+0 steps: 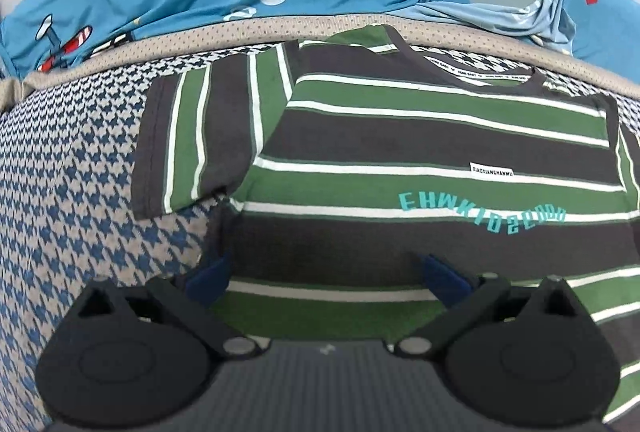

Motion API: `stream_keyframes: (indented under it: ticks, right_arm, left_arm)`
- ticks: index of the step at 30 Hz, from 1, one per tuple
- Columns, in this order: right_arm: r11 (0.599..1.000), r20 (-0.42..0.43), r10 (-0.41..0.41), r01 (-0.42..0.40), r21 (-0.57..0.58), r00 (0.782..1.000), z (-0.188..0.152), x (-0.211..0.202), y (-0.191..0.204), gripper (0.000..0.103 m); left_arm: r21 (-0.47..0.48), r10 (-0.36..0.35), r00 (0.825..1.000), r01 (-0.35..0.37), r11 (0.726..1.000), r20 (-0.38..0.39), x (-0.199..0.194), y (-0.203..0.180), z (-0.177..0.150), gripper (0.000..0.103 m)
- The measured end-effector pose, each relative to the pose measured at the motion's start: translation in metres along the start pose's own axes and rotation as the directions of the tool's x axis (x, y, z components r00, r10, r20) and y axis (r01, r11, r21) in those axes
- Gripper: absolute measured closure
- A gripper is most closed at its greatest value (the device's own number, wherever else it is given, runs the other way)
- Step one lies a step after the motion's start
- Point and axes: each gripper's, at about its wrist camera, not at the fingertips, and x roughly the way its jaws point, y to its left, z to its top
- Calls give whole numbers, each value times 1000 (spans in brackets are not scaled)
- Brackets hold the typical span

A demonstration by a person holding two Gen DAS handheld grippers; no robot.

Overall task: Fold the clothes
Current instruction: 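Close the right tool on the shirt's side edge near the sleeve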

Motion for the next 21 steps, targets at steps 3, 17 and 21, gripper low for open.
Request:
stream_keyframes:
  ticks: [3, 17, 21]
  right_arm:
    - [1000, 0, 1, -1, 24, 1000, 3, 8, -4, 44]
    - [998, 61, -19, 23, -53, 998, -3, 24, 15, 57]
    - [995, 80, -23, 30, -90, 997, -5, 25, 23, 72]
  left_arm:
    - [-9, -10, 1000, 10, 1000, 2, -2, 2, -1, 0]
    - [-46, -27, 1000, 27, 999, -11, -4, 14, -9, 0]
    - [-48, -28, 999, 28, 998, -14, -4, 14, -10, 0]
